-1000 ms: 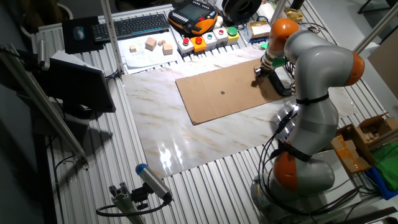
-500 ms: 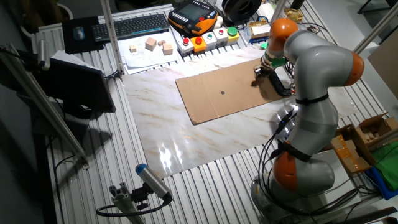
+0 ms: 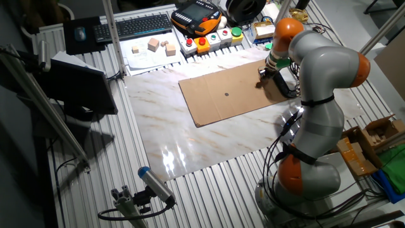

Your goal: Hold a small block with the gripper and sweep it from left to right on the table

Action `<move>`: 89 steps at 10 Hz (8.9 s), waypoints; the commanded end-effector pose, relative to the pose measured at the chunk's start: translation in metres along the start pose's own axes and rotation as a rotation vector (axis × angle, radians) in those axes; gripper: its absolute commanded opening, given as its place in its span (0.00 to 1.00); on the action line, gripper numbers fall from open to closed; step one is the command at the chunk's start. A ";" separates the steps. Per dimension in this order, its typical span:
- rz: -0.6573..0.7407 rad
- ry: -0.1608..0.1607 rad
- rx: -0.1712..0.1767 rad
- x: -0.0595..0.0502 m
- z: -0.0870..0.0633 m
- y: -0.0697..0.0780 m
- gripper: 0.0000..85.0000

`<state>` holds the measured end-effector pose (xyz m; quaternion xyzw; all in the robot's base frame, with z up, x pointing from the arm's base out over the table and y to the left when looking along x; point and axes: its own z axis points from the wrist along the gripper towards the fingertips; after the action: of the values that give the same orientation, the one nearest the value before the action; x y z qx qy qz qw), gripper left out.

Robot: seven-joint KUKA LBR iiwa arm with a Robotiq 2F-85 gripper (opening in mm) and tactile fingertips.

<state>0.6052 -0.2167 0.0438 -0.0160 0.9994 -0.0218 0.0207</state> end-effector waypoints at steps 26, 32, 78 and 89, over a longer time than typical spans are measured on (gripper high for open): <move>-0.008 -0.010 0.011 -0.004 -0.003 0.026 0.01; 0.004 -0.012 0.011 -0.004 0.000 0.034 0.01; 0.023 -0.029 -0.001 -0.012 -0.001 0.060 0.01; 0.028 -0.031 -0.006 -0.015 -0.002 0.075 0.01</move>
<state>0.6173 -0.1412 0.0431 -0.0026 0.9992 -0.0180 0.0361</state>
